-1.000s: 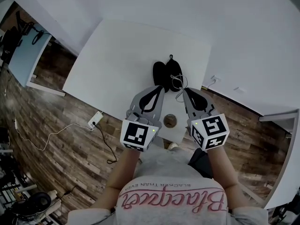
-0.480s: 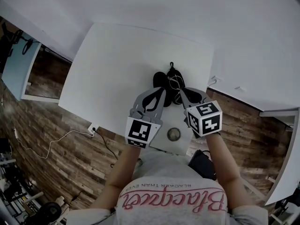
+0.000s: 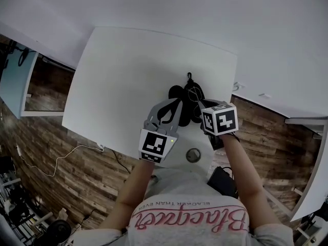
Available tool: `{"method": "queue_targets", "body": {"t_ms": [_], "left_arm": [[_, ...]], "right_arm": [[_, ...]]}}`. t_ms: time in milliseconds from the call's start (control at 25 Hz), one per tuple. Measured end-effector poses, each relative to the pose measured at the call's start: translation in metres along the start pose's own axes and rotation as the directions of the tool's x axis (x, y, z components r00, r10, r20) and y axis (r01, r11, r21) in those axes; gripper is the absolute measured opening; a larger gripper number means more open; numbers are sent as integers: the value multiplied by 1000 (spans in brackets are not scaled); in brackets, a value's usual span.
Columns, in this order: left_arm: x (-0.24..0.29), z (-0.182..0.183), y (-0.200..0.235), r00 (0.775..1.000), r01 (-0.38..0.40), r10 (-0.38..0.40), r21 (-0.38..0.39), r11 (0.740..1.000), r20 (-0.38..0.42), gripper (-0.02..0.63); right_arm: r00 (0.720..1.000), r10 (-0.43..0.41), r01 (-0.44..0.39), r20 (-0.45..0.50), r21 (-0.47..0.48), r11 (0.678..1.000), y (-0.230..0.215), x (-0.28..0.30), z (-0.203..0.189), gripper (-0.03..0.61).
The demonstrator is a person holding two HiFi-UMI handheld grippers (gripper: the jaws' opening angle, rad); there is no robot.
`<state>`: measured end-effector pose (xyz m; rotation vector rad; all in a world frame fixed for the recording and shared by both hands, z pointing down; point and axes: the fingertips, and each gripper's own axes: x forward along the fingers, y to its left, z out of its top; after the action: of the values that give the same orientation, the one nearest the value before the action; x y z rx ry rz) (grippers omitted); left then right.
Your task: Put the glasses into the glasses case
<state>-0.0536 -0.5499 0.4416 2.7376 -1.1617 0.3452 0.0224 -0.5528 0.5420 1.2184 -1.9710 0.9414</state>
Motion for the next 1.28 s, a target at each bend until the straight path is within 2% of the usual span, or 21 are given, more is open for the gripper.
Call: {"method": "queue_targets", "body": {"t_ms": [320,560,840,1000,1160,1280], "left_arm": [[10,-14,11,1000,-1,1,-40,999,-19,5],[8,-17,21,999,-23,22,-51,998,-25,5],[-2,-13,22,998,-56,56,-51,997,-7,5],[-12,-5,11,998,-57,58,-36,998,17,5],[-24,5,1,997,-64,64,-14,998,48,5],[-36,13,-7,995,-74,74,3,997,66,5]], "right_arm": [[990,-54,60,-129,39,997,-16,27,-3,15],[988,-84,86,-130,16,996,-16,33,-2,17],[998,-68,69,-15,48,997,-14,16,7,52],[997,-26,21,78,66,998,-4,-10,13,51],[978,48,-61,205,57,997,13,-42,20,30],[956,81,-91,283,23,996,24,-69,21,14]]}}
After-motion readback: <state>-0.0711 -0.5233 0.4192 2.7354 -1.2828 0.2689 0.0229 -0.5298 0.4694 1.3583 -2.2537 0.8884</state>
